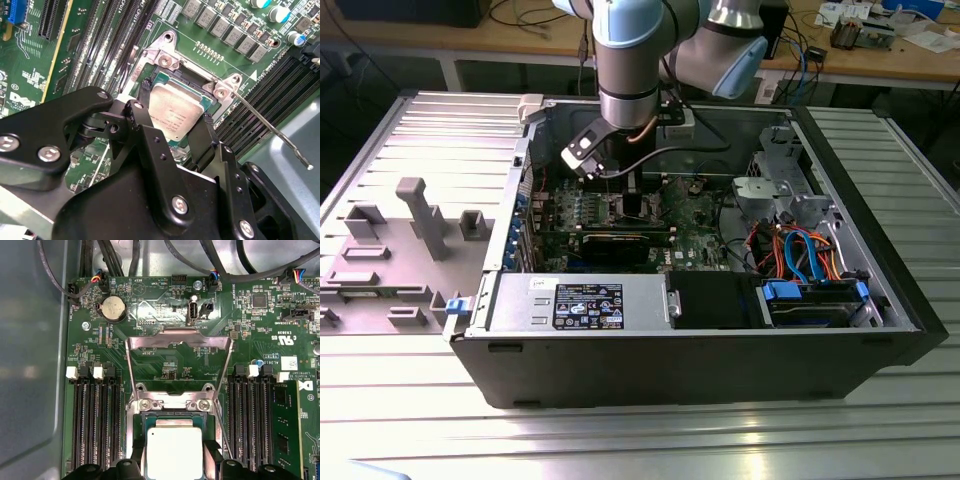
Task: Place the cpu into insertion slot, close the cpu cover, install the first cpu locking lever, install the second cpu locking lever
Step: 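Place the cpu into insertion slot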
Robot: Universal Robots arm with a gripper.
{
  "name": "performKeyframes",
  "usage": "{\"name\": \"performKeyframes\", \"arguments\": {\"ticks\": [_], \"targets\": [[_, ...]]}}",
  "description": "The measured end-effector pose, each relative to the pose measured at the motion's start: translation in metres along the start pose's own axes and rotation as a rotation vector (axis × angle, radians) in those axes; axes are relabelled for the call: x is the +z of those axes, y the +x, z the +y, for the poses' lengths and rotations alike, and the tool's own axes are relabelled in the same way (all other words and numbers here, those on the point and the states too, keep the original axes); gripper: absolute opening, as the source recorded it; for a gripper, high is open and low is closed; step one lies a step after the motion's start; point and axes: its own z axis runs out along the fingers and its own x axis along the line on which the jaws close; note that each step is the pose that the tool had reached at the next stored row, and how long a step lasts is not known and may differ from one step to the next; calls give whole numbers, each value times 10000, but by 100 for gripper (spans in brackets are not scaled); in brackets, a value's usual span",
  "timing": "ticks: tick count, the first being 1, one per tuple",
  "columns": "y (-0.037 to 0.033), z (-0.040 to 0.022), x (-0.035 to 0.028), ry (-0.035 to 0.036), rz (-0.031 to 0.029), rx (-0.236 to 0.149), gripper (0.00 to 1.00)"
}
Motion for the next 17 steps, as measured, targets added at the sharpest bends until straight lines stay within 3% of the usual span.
{"name": "performKeyframes", "arguments": {"ticks": [9, 11, 17], "targets": [[1, 4, 1, -7, 0, 4, 55], [3, 5, 6, -12, 11, 5, 62], [1, 3, 1, -2, 1, 7, 62]]}}
